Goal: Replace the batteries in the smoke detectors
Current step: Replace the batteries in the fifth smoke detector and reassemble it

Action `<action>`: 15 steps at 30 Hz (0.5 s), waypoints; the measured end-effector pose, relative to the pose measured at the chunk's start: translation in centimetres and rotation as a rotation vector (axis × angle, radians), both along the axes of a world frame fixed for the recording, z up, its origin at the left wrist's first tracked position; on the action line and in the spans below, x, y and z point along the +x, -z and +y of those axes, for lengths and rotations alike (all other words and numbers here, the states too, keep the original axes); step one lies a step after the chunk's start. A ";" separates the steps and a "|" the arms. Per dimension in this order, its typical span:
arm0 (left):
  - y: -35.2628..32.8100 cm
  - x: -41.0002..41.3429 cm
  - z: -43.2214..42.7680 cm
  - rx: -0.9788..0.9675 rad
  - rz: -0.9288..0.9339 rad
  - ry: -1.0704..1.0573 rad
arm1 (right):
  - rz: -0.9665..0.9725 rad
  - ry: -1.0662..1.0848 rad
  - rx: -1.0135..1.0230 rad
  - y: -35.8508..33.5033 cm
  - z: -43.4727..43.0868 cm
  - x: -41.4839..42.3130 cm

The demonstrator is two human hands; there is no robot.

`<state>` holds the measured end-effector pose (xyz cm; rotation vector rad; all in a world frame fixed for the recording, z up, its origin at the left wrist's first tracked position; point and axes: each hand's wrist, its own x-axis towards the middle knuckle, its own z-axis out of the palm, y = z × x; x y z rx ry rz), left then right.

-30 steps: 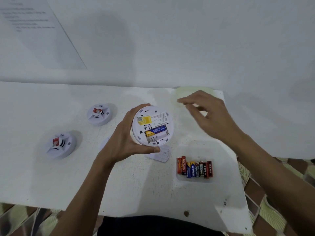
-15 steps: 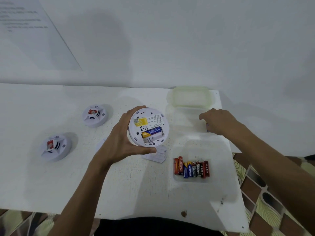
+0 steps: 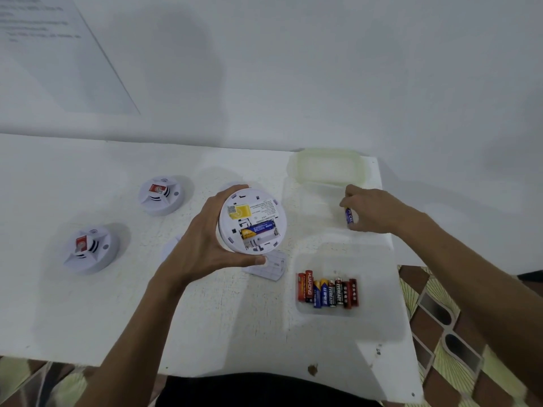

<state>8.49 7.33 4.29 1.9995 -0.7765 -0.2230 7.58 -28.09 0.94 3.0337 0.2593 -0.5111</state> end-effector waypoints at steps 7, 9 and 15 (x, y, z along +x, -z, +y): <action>0.2 0.1 -0.1 -0.001 0.017 -0.003 | -0.106 0.302 0.762 -1.8 1.1 -1.6; 0.1 0.1 -0.3 -0.006 0.014 -0.007 | -0.132 0.336 0.897 -2.9 2.6 -2.3; -0.6 -0.2 -0.6 -0.010 -0.011 -0.030 | -0.192 0.304 1.367 -7.1 8.9 -5.0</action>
